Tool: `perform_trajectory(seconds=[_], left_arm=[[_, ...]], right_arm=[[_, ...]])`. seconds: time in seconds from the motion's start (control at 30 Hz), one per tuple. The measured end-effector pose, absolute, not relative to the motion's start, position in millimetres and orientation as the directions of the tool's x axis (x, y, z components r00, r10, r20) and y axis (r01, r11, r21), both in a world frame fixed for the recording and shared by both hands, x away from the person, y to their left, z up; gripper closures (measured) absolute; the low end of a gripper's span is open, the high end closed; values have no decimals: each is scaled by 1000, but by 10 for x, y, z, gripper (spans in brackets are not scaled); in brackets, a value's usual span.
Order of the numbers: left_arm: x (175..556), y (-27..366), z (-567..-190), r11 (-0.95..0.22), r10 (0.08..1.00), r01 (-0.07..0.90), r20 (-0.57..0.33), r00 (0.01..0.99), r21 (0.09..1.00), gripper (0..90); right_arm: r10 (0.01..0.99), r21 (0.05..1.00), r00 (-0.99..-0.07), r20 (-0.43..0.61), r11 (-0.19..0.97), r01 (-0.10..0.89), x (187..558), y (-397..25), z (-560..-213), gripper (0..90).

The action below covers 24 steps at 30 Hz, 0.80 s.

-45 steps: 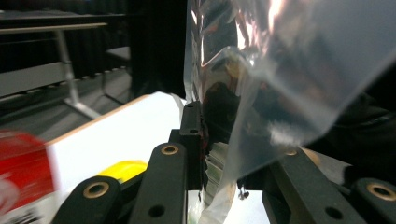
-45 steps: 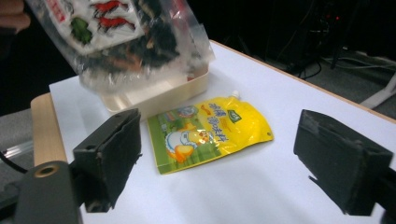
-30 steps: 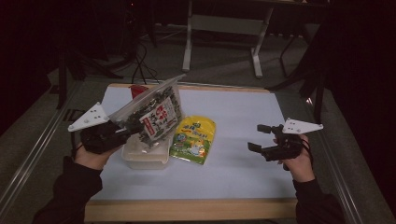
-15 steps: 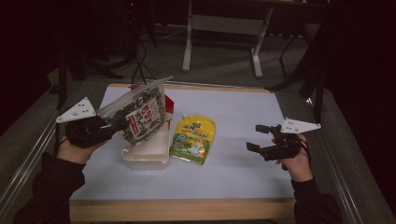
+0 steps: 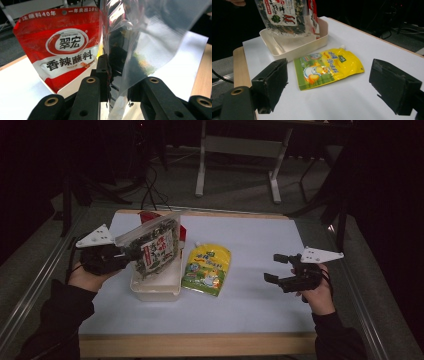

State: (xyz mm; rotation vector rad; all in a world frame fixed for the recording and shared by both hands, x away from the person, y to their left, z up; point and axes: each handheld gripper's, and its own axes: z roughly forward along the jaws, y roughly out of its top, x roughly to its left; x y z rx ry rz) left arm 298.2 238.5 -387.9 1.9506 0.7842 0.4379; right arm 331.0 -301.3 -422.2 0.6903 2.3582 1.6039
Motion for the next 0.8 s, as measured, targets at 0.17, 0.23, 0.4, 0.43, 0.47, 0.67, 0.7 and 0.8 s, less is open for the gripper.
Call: perform_trajectory(seconds=[0.17,0.23,0.4,0.43,0.47,0.67,0.7,0.8], left_arm=[[3054,2375,-3931,-355,676,363,-32,736,862,774],[3093,2390,-3973,-348,680,375,-44,732,859,775],[3124,2417,-4032,-323,687,384,-65,724,865,774],[3129,2425,-4055,-313,688,382,-70,722,870,774],[3137,2434,-4073,-302,691,386,-79,718,872,774],[3161,2452,-4124,-280,699,379,-83,710,882,775],[3168,2451,-4131,-277,698,380,-87,711,883,775],[3183,2443,-4146,-279,699,379,-84,710,882,775]], right_arm=[[485,916,-870,86,304,261,3306,-3000,-4224,149],[484,916,-871,86,306,260,3303,-2999,-4226,150],[485,916,-870,87,305,261,3303,-3002,-4236,150],[485,916,-870,85,306,260,3304,-3003,-4239,150],[486,916,-870,86,306,261,3303,-3004,-4242,150],[483,913,-872,86,311,262,3300,-2993,-4261,150],[483,914,-872,86,311,262,3300,-2993,-4261,150],[481,914,-872,87,310,262,3299,-2992,-4262,150]])
